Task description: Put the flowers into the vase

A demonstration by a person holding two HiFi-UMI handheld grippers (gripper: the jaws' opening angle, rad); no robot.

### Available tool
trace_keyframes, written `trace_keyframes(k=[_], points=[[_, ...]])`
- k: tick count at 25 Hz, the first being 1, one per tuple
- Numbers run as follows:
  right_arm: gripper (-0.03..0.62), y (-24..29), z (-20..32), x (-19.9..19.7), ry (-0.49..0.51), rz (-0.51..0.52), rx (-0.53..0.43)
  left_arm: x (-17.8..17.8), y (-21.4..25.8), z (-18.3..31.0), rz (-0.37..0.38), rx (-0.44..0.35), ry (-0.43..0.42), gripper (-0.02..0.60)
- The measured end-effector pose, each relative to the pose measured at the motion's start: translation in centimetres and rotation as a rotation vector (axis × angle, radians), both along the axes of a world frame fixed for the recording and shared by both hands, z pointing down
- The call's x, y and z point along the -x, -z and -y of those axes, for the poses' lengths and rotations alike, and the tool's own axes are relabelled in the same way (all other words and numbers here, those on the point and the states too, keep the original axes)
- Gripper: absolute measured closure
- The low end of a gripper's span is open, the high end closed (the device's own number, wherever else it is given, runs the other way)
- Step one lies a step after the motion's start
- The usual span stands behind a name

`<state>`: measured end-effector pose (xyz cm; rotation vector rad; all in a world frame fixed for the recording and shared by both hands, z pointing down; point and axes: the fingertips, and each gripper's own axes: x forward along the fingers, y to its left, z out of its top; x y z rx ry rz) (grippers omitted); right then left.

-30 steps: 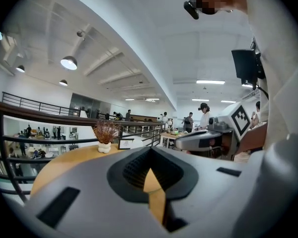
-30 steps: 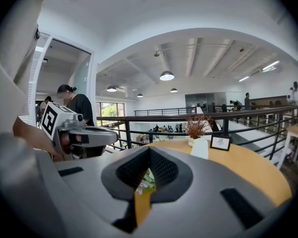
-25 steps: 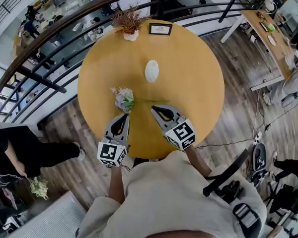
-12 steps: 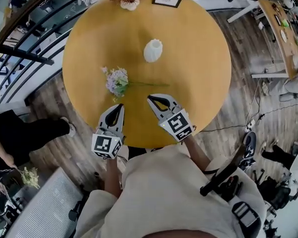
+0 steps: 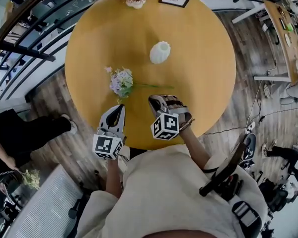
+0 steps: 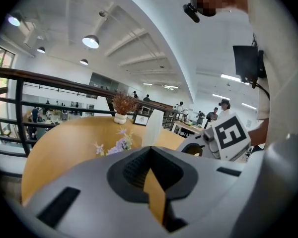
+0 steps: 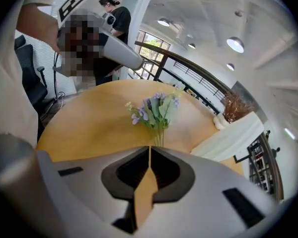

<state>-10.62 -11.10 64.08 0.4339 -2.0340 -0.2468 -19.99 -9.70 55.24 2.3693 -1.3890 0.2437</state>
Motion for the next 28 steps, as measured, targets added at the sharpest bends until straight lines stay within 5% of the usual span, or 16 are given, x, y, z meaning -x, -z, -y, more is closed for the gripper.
trace_keyframes(k=[2,6,9,20,23,28], points=[[0.578,-0.6,0.4,0.4,-0.021,0.013,0.041,0.3,-0.1,-0.2,-0.005,0.003,0.007,0.575],[0.332,-3.4,1.6,1.1,-0.005,-0.037,0.154,1.1,-0.5,-0.3,-0.010,0.004,0.023,0.575],[0.309,-4.7,3.4,1.6,0.046,-0.090,0.171,1.7,-0.6,-0.5,-0.011,0.007,0.042,0.575],[0.317,-7.7,6.2,4.8,0.175,-0.189,0.243,4.3,-1.1,-1.8,-0.032,0.030,0.133,0.575],[0.556,-8.2,6.7,4.7,0.185,-0.228,0.196,4.6,-0.8,-1.9,-0.036,0.031,0.144,0.575],[0.568,-7.7,6.2,5.3,0.176,-0.191,0.205,5.0,-0.9,-2.0,-0.034,0.033,0.146,0.575]])
